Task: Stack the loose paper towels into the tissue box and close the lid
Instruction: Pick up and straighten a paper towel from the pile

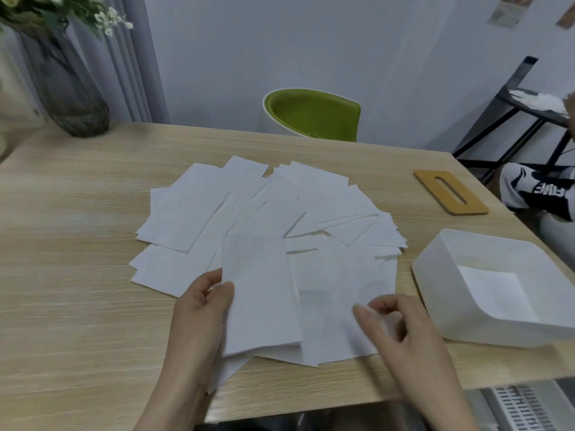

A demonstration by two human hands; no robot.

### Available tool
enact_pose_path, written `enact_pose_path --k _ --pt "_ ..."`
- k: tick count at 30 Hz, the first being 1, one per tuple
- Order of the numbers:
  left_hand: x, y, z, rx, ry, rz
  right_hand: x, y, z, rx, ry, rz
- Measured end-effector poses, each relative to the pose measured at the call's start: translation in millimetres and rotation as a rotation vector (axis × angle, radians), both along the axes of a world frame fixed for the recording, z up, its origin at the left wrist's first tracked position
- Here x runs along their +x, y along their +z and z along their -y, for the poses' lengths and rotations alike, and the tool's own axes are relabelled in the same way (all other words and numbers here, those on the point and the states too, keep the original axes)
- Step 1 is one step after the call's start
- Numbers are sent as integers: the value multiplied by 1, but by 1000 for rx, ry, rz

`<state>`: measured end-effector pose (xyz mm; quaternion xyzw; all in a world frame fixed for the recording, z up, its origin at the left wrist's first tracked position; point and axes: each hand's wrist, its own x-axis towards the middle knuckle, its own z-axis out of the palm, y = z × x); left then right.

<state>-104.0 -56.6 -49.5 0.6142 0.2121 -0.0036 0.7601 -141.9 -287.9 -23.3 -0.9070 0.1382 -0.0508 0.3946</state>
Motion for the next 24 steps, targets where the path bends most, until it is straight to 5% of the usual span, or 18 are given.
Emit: enact_pose_path --k 7,24 --pt "0 1 2 -8 -2 16 43 -11 27 283 -111 -40" --pt "2 -8 -1 -8 1 16 60 -13 42 172 83 47"
